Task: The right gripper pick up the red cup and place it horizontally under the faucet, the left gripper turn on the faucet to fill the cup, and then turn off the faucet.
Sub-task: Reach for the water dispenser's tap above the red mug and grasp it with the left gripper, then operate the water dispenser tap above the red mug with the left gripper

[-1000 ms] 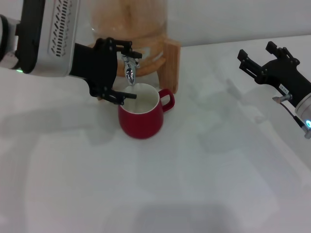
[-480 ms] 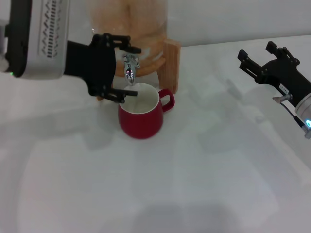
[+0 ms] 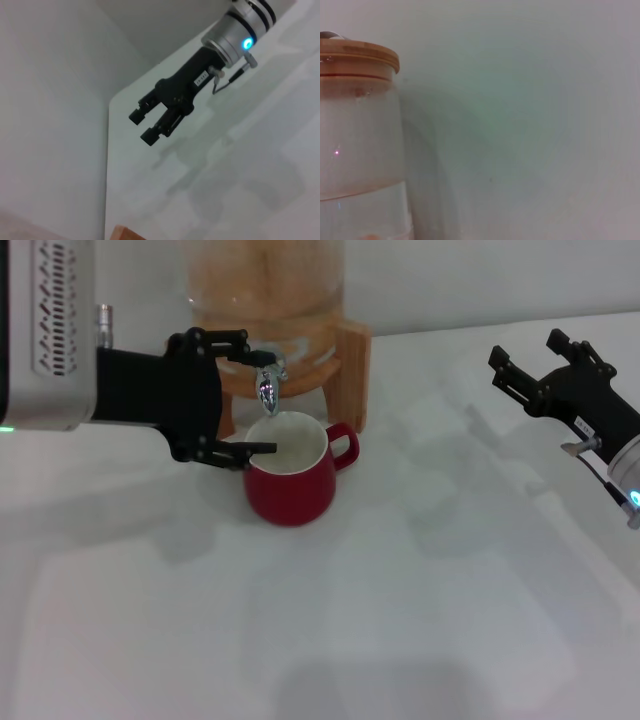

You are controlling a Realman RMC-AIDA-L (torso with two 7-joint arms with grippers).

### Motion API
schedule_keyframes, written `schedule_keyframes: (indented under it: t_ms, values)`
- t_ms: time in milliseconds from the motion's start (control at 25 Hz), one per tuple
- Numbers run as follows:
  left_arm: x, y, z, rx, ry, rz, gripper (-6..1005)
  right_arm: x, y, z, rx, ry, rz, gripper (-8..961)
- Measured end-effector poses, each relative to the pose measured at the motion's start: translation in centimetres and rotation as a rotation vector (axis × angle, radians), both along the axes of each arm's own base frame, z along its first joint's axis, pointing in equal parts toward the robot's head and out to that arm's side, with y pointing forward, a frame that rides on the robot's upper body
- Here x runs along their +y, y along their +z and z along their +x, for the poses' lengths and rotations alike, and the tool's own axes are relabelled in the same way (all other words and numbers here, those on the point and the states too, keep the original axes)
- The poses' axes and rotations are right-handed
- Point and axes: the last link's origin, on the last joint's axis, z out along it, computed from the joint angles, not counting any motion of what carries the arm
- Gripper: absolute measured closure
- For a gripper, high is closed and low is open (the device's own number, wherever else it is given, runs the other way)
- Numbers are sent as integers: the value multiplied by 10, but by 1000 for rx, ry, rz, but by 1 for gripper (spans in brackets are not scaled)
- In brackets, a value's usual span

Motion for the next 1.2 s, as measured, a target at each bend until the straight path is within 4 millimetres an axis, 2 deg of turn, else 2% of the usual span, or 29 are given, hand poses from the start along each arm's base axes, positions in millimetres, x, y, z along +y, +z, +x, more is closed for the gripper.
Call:
schedule_keyframes:
  t_ms: [640, 1200]
  values:
    - [-7, -9, -17, -81, 94, -3, 142, -5, -3, 4, -6, -10, -16, 78]
    - [2, -19, -26, -126, 120, 19, 142, -5, -4, 4, -7, -6, -23, 78]
